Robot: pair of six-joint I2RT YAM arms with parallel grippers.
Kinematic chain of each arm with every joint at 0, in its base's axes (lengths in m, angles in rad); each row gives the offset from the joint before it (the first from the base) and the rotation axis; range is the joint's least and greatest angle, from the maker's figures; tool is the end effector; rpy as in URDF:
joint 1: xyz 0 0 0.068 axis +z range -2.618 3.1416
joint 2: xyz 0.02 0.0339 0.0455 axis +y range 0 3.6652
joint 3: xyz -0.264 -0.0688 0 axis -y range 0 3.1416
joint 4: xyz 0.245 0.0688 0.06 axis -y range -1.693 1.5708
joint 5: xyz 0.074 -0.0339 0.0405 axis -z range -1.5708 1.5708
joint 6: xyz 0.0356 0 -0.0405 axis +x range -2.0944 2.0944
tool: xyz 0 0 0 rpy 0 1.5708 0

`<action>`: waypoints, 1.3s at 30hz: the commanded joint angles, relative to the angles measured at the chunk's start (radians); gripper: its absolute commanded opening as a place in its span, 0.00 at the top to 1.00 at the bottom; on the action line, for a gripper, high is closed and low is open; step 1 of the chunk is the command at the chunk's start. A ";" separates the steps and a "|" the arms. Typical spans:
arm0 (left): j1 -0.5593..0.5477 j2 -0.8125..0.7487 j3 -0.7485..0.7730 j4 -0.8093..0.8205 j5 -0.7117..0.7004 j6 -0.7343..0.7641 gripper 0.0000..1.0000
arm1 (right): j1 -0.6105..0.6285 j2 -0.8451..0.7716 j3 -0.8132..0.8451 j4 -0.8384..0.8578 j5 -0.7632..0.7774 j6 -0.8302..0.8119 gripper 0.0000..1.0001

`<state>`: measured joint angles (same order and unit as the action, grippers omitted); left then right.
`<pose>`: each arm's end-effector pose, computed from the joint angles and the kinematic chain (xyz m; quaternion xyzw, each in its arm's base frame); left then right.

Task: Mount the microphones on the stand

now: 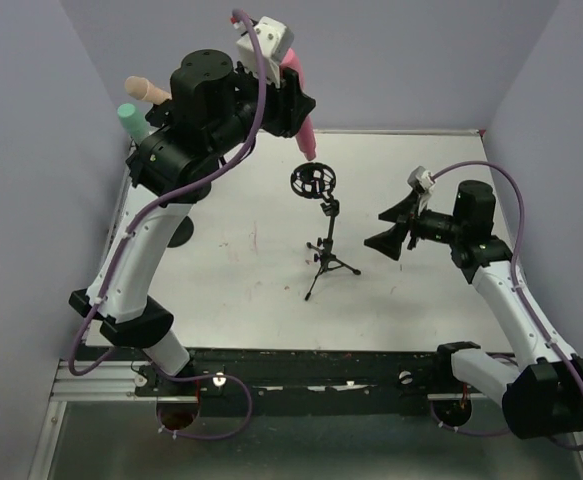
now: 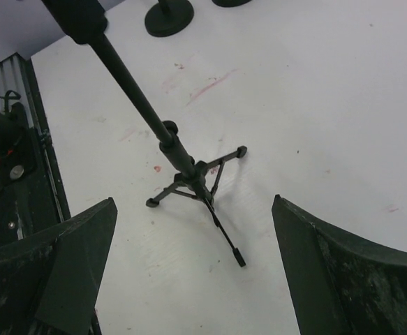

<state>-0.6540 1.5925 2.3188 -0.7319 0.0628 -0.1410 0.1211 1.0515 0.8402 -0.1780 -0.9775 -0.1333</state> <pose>0.2197 -0.1713 0.5844 0.2012 0.6799 -0.2934 0.6412 0.2228 0.0568 0.3143 -0.3524 0.6942 0.3869 0.4941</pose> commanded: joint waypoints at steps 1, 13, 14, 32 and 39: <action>-0.015 0.034 0.088 -0.098 -0.031 0.083 1.00 | -0.063 0.002 -0.056 0.083 -0.063 -0.026 0.00; -0.015 0.118 0.103 -0.086 -0.011 0.077 1.00 | -0.078 0.031 -0.058 0.048 -0.145 -0.055 0.00; -0.015 0.121 0.102 -0.087 -0.009 0.077 1.00 | -0.077 0.033 -0.055 0.040 -0.144 -0.061 0.00; 0.045 0.167 0.068 -0.123 0.170 0.008 1.00 | -0.084 0.065 -0.044 0.002 -0.150 -0.100 0.00; 0.063 0.193 0.077 -0.141 0.226 -0.014 1.00 | -0.089 0.073 -0.041 -0.005 -0.162 -0.104 0.00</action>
<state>-0.6022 1.7695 2.3814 -0.8639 0.2150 -0.1253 0.0429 1.1156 0.7837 -0.1680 -1.1011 -0.2142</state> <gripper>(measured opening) 0.518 0.998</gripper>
